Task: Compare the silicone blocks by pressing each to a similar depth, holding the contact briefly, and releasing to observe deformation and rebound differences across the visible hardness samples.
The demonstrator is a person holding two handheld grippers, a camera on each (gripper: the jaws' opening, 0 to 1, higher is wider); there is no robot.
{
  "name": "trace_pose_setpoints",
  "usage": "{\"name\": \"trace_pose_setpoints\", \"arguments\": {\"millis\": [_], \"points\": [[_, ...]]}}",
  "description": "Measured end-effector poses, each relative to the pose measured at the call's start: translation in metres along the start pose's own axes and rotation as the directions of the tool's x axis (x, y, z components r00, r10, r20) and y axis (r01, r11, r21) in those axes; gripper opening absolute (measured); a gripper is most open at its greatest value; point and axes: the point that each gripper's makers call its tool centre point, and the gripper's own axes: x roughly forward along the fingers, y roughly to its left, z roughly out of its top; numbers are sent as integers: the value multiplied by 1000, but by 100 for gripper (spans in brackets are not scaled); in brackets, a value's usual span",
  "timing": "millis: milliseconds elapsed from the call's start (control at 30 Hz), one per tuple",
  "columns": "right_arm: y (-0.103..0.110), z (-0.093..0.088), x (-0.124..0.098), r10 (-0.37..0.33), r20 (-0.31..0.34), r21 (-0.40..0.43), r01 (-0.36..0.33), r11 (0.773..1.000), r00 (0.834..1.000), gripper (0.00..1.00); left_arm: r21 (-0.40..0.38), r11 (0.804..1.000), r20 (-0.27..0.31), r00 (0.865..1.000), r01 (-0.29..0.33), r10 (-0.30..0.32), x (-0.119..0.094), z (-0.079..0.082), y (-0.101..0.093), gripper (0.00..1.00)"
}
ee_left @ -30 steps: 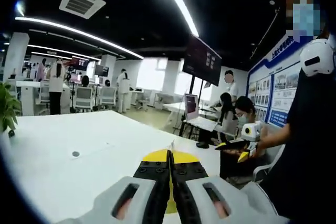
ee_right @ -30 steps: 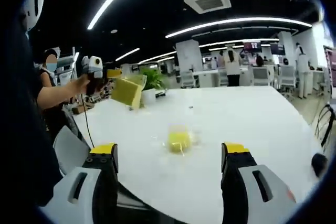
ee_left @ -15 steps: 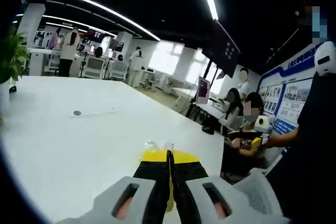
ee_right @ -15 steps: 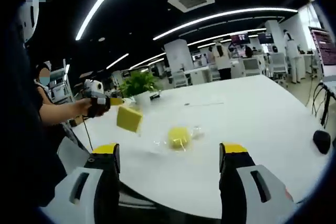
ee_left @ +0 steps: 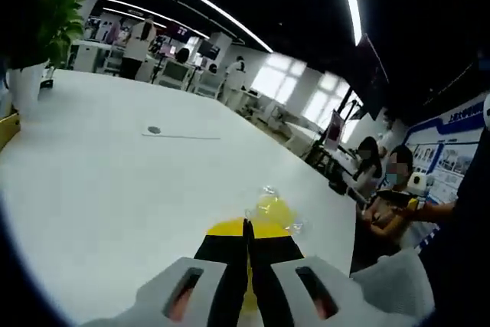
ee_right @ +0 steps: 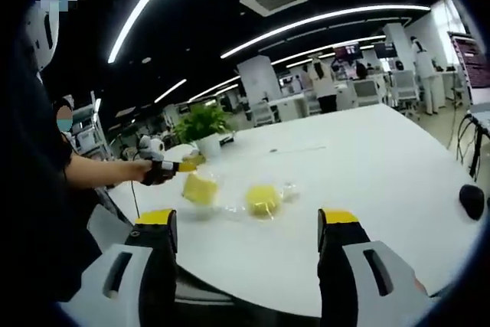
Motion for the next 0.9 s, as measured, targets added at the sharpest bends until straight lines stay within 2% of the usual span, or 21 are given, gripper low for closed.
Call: {"name": "trace_pose_setpoints", "arguments": {"millis": [67, 167, 400, 567, 633, 900], "points": [[-2, 1, 1, -4, 2, 10, 4, 1000, 1000, 68, 26, 1000, -24, 1000, -12, 13, 5, -4, 9, 0], [-4, 0, 4, -5, -7, 27, 6, 1000, 1000, 68, 15, 999, -45, 999, -30, 31, 13, -7, 24, 0], [-1, -1, 6, -8, -22, 21, 8, 1000, 1000, 67, 1, 999, -69, 997, -32, 32, 26, -16, 42, 0], [1, -6, 8, -9, -42, 27, 10, 1000, 999, 67, 30, 999, -100, 995, -15, 18, 31, -21, 48, 0], [1, -6, 8, -9, -45, 29, 10, 1000, 999, 67, 38, 999, -123, 992, -23, 27, 34, -24, 55, 0], [3, -7, 10, -3, -57, 34, 5, 999, 998, 67, 14, 998, -146, 988, -57, 58, 37, -34, 74, 0]]}}
